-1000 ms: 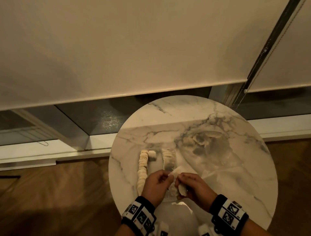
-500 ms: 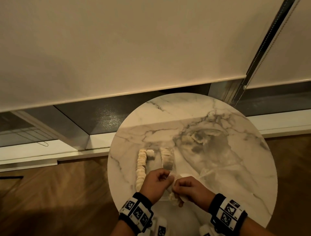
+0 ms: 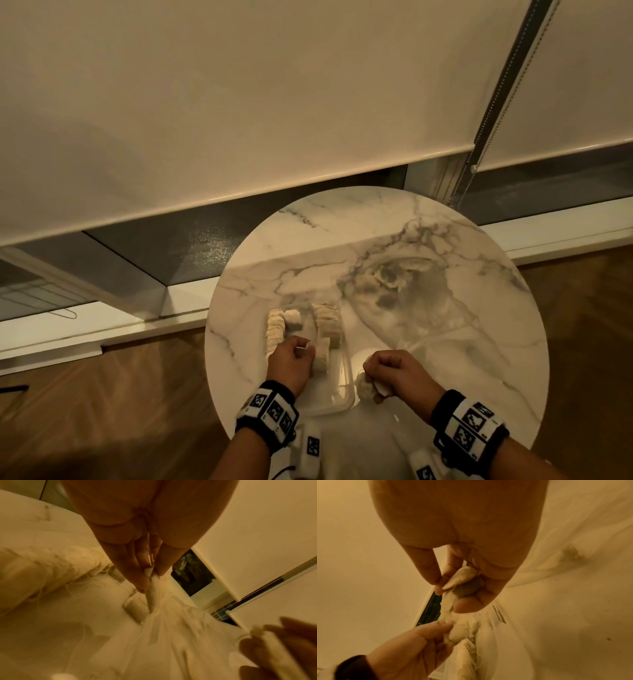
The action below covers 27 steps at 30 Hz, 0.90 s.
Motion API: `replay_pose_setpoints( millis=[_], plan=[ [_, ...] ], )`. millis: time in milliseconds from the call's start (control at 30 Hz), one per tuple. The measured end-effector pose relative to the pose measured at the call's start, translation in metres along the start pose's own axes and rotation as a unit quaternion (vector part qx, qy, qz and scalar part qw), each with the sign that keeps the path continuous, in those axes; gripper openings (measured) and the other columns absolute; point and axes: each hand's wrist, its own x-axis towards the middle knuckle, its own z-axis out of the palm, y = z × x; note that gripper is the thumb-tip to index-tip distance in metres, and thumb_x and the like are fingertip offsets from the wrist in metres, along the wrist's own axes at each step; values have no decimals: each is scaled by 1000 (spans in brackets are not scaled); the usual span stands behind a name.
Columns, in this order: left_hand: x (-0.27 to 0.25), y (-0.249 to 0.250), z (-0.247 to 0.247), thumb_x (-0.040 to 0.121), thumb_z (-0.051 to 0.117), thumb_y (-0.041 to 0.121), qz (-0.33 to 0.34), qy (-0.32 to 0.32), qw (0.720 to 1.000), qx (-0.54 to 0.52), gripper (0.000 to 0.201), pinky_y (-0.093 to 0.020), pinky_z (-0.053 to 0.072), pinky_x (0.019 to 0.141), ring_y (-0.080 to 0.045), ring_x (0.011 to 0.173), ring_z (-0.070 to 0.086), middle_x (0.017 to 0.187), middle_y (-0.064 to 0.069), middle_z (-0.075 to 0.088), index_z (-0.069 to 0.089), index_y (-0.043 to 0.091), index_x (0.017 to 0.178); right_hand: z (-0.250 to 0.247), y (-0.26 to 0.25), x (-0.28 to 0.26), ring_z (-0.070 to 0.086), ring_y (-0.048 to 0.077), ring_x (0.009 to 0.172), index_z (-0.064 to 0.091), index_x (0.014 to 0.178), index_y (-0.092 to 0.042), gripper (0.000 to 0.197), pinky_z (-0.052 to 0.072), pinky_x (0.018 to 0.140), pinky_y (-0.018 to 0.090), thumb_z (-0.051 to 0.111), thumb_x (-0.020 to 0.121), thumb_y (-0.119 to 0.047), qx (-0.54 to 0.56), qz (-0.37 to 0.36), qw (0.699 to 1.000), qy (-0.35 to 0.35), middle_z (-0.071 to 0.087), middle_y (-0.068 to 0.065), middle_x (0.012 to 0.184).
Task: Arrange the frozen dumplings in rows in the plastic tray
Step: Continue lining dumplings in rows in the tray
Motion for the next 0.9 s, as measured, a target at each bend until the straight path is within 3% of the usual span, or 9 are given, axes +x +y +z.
replay_pose_setpoints(
  millis=[67, 167, 300, 500, 667, 800, 900],
  plan=[
    [12, -7, 6, 92, 63, 25, -3, -11, 999, 41, 6, -36, 59, 72, -19, 69, 66, 74, -1, 69, 65, 24, 86, -4, 0, -2, 56, 32, 66, 65, 69, -3, 26, 50, 59, 37, 68, 88, -21, 13, 0, 1000, 6, 59, 25, 73],
    [27, -10, 21, 91, 62, 26, 0, -48, 993, 108, 5, -31, 54, 77, -19, 78, 64, 78, 3, 66, 65, 23, 87, -12, 1, -5, 53, 33, 66, 63, 70, 0, 26, 46, 60, 38, 64, 92, -14, 42, -3, 999, 19, 59, 27, 73],
    [42, -10, 37, 89, 64, 31, 2, -72, 987, 147, 7, -36, 54, 87, -20, 89, 66, 87, 4, 68, 65, 28, 96, -19, 2, -8, 52, 34, 64, 61, 72, 3, 29, 42, 60, 39, 67, 85, -22, 53, -9, 998, 34, 59, 24, 70],
    [55, 1, 48, 91, 63, 31, -19, -40, 985, 168, 3, -28, 51, 84, -21, 92, 65, 91, 4, 68, 62, 31, 89, -27, 2, -15, 53, 33, 67, 61, 74, 5, 24, 46, 58, 34, 59, 95, -7, 52, -9, 997, 48, 62, 22, 71],
    [65, 2, 49, 91, 63, 29, -33, -17, 984, 173, 15, -35, 54, 89, -27, 93, 67, 94, -5, 72, 70, 19, 98, -30, 2, -19, 53, 33, 66, 63, 75, 4, 24, 48, 59, 35, 58, 95, -7, 46, 1, 997, 66, 63, 23, 71],
    [66, 8, 48, 91, 62, 27, -43, 3, 982, 184, 17, -27, 51, 88, -26, 97, 66, 98, -6, 71, 70, 18, 102, -34, 5, -20, 57, 32, 67, 65, 75, 2, 24, 50, 60, 35, 60, 95, -8, 44, 9, 996, 76, 63, 24, 74],
    [67, 7, 48, 89, 65, 27, -45, 2, 981, 188, 15, -27, 51, 84, -25, 92, 66, 91, -4, 70, 68, 18, 100, -34, 6, -20, 58, 30, 67, 65, 75, 1, 24, 50, 60, 35, 61, 95, -10, 44, 11, 996, 74, 64, 23, 74]
  ],
)
